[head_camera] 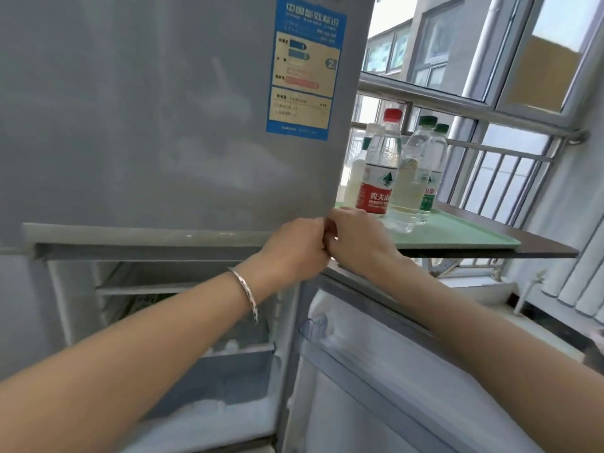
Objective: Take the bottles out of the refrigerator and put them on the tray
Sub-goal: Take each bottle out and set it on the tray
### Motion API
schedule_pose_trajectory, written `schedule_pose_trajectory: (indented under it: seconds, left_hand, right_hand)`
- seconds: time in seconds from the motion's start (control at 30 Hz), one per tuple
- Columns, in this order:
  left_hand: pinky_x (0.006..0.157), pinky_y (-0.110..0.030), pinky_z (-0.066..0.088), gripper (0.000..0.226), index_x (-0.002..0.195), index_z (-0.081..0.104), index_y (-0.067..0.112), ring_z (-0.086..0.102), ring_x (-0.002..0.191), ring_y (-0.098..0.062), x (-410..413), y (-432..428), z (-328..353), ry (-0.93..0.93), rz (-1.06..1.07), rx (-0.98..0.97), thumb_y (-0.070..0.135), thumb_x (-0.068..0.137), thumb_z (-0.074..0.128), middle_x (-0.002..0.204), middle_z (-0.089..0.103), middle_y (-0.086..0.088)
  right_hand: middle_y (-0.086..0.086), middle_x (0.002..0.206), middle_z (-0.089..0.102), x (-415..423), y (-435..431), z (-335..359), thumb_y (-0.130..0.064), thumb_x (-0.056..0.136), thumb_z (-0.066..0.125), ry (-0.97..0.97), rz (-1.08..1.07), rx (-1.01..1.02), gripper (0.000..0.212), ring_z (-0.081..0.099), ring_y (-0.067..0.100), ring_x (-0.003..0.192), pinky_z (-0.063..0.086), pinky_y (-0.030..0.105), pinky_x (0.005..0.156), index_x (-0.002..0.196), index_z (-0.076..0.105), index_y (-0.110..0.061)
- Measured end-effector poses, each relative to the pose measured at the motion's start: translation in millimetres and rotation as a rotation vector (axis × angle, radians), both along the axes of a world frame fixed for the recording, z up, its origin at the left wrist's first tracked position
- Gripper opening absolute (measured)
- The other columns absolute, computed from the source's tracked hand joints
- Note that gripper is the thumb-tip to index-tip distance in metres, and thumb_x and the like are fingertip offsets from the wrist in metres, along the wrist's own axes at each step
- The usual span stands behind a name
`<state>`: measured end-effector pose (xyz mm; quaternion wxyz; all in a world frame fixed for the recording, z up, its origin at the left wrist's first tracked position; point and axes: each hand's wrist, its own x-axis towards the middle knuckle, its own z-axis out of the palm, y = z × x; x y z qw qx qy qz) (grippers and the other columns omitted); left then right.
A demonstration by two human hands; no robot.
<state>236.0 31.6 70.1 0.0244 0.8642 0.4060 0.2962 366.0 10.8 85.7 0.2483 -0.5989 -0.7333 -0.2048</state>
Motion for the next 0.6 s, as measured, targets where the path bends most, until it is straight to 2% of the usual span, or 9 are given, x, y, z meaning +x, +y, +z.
schedule_pose_trajectory:
  seconds: [0.1, 0.17, 0.23, 0.3, 0.33, 0.4, 0.47, 0.53, 0.6]
  left_hand:
    - [0.072, -0.036, 0.053, 0.02, 0.095, 0.062, 0.014, 0.066, 0.094, -0.035, -36, 6, -21, 0.137, 0.021, -0.068, 0.024, 0.082, 0.05, 0.103, 0.072, -0.012]
    - [0.072, -0.032, 0.052, 0.023, 0.098, 0.065, 0.015, 0.068, 0.093, -0.031, -64, 12, -46, 0.244, 0.063, -0.157, 0.028, 0.084, 0.052, 0.104, 0.072, -0.01]
    - [0.07, -0.031, 0.05, 0.021, 0.094, 0.064, 0.015, 0.068, 0.092, -0.029, -84, 19, -77, 0.345, 0.109, -0.266, 0.031, 0.086, 0.052, 0.104, 0.072, -0.01]
    - [0.08, -0.034, 0.053, 0.027, 0.103, 0.065, 0.015, 0.067, 0.101, -0.028, -100, 29, -111, 0.447, 0.163, -0.348, 0.033, 0.088, 0.053, 0.114, 0.07, -0.009]
    - [0.087, -0.035, 0.052, 0.034, 0.114, 0.063, 0.016, 0.065, 0.108, -0.028, -105, 36, -128, 0.492, 0.198, -0.365, 0.034, 0.088, 0.054, 0.121, 0.068, -0.009]
    - [0.1, -0.038, 0.047, 0.052, 0.134, 0.05, 0.016, 0.055, 0.125, -0.028, -113, 49, -161, 0.526, 0.273, -0.393, 0.037, 0.087, 0.057, 0.137, 0.056, -0.009]
    - [0.108, -0.043, 0.039, 0.07, 0.147, 0.031, 0.017, 0.038, 0.138, -0.029, -119, 61, -189, 0.505, 0.321, -0.432, 0.038, 0.087, 0.059, 0.151, 0.037, -0.008]
    - [0.111, -0.045, 0.034, 0.08, 0.153, 0.018, 0.016, 0.025, 0.145, -0.028, -121, 73, -211, 0.506, 0.35, -0.437, 0.037, 0.088, 0.059, 0.158, 0.024, -0.007]
    - [0.113, -0.046, 0.032, 0.081, 0.154, 0.016, 0.016, 0.021, 0.147, -0.027, -121, 85, -225, 0.494, 0.374, -0.42, 0.034, 0.088, 0.06, 0.16, 0.021, -0.007]
  right_hand:
    - [0.017, 0.101, 0.069, -36, 7, -20, -0.018, 0.081, 0.053, -0.014, -0.006, -0.243, 0.02, 0.066, 0.037, 0.092, 0.052, 0.038, 0.072, 0.094, 0.065, -0.007]
    - [0.02, 0.103, 0.069, -66, 15, -45, -0.017, 0.079, 0.055, -0.036, -0.001, -0.394, 0.022, 0.066, 0.039, 0.096, 0.05, 0.037, 0.073, 0.096, 0.065, -0.006]
    - [0.021, 0.103, 0.068, -92, 25, -79, -0.015, 0.079, 0.054, -0.055, 0.024, -0.528, 0.015, 0.066, 0.039, 0.095, 0.047, 0.036, 0.069, 0.088, 0.062, -0.007]
    - [0.022, 0.104, 0.069, -113, 42, -118, -0.014, 0.081, 0.053, -0.044, 0.042, -0.664, 0.011, 0.067, 0.037, 0.095, 0.047, 0.035, 0.067, 0.085, 0.062, -0.008]
    - [0.021, 0.108, 0.069, -122, 52, -138, -0.014, 0.082, 0.054, -0.028, 0.037, -0.723, 0.016, 0.067, 0.036, 0.098, 0.047, 0.035, 0.069, 0.093, 0.065, -0.007]
    - [0.018, 0.119, 0.066, -133, 71, -175, -0.018, 0.085, 0.059, 0.016, 0.021, -0.825, 0.032, 0.065, 0.033, 0.107, 0.045, 0.031, 0.073, 0.115, 0.061, -0.007]
    - [0.017, 0.129, 0.061, -138, 88, -208, -0.022, 0.087, 0.063, 0.054, 0.007, -0.888, 0.045, 0.06, 0.031, 0.115, 0.044, 0.029, 0.081, 0.129, 0.052, -0.009]
    - [0.017, 0.136, 0.054, -137, 105, -235, -0.025, 0.091, 0.06, 0.064, -0.019, -0.915, 0.052, 0.056, 0.033, 0.121, 0.045, 0.033, 0.093, 0.138, 0.043, -0.01]
    - [0.019, 0.139, 0.049, -135, 120, -256, -0.025, 0.093, 0.055, 0.058, -0.05, -0.932, 0.057, 0.053, 0.035, 0.122, 0.046, 0.036, 0.098, 0.145, 0.035, -0.016]
